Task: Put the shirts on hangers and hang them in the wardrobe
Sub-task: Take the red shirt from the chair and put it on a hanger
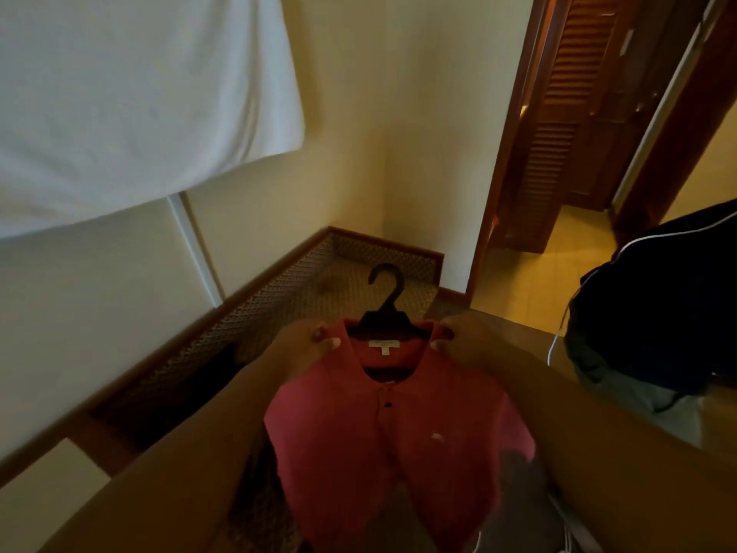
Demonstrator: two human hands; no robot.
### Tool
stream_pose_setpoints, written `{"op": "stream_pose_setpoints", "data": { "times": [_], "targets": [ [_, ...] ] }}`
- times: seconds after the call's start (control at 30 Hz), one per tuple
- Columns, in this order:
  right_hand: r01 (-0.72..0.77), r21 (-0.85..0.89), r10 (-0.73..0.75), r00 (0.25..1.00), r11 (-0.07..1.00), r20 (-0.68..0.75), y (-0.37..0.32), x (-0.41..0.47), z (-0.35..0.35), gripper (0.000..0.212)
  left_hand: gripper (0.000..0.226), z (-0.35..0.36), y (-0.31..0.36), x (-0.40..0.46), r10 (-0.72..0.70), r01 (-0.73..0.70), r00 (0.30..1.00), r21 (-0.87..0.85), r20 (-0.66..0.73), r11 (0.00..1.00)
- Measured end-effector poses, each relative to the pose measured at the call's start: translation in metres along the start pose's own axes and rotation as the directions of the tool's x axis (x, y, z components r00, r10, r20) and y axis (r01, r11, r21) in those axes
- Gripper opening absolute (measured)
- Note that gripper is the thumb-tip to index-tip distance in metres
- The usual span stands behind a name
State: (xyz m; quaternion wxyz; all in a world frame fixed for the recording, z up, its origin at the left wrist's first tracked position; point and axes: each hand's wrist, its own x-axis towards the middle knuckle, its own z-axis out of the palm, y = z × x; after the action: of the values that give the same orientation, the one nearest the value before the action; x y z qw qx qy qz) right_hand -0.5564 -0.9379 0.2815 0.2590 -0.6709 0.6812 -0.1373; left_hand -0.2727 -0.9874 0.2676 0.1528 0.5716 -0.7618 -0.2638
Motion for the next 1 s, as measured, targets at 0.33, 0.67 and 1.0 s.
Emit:
{"op": "stream_pose_setpoints", "data": {
  "times": [0.33,0.67,1.0],
  "targets": [
    [-0.100,0.018,0.101,0.994,0.995,-0.041,0.086,0.100,-0.020,0.020,0.032,0.043,0.026,0.130,0.039,-0.040,0.998,0.021,0.039,0.999],
    [-0.251,0.081,0.258,0.961,0.965,-0.095,0.152,0.230,-0.101,0.017,0.015,0.069,0.078,0.340,0.196,-0.203,0.973,0.047,0.123,0.978],
    [-0.400,0.058,0.404,0.905,0.915,-0.132,0.257,0.351,-0.177,0.011,0.019,0.120,0.146,0.529,0.304,-0.313,0.924,0.002,0.233,0.950]
  ]
}}
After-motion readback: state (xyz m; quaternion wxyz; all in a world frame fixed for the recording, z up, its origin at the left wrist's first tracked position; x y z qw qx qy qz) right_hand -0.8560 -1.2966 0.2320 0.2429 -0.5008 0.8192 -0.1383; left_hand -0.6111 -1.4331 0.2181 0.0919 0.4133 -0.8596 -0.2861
